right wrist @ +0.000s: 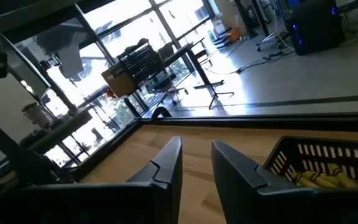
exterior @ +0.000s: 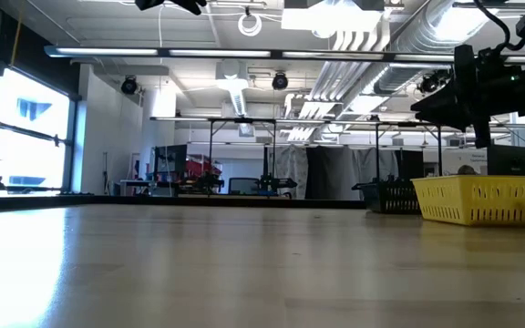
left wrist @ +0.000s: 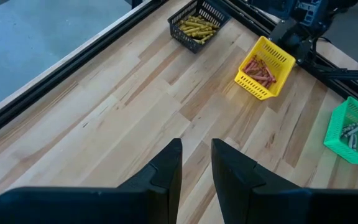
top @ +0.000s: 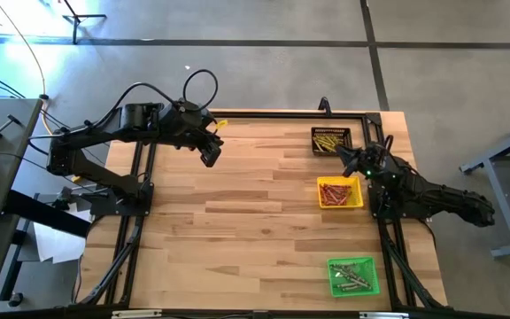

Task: Sort crayons
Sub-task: Return to Home Position

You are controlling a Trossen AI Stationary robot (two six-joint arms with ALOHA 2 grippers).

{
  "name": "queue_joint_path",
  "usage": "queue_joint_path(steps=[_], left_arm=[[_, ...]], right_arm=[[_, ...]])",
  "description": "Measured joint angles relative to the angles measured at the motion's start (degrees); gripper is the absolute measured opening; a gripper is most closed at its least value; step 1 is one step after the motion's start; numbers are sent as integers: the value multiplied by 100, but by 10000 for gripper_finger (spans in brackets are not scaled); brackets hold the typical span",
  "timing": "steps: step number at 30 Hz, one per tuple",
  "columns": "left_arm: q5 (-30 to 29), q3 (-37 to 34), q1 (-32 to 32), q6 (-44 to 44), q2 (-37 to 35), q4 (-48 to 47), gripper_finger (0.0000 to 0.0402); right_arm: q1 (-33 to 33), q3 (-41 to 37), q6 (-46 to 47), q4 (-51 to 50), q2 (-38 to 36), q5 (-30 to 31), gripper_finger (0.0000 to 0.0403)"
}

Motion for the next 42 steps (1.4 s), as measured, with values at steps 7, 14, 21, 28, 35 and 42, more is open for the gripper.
queue_joint_path(steps=[7,14,21,28,35,42], left_arm=[[0,0,1,0,0,0,76],[0,0,2,-1,0,2,76],[0,0,2,-3,0,5,76],[0,0,2,-3,1,54,76],[0,0,2,-3,2,50,76],[0,0,2,-3,2,50,76]], right_arm=[[0,2,-77,-2,0,-14,71],[0,2,-81,-4,0,-16,71],[6,4,-77,-3,-44,-47,71],[7,4,-77,-3,-91,-73,71],[7,5,-79,5,-452,-74,71],[7,7,-77,-7,-374,-82,71]])
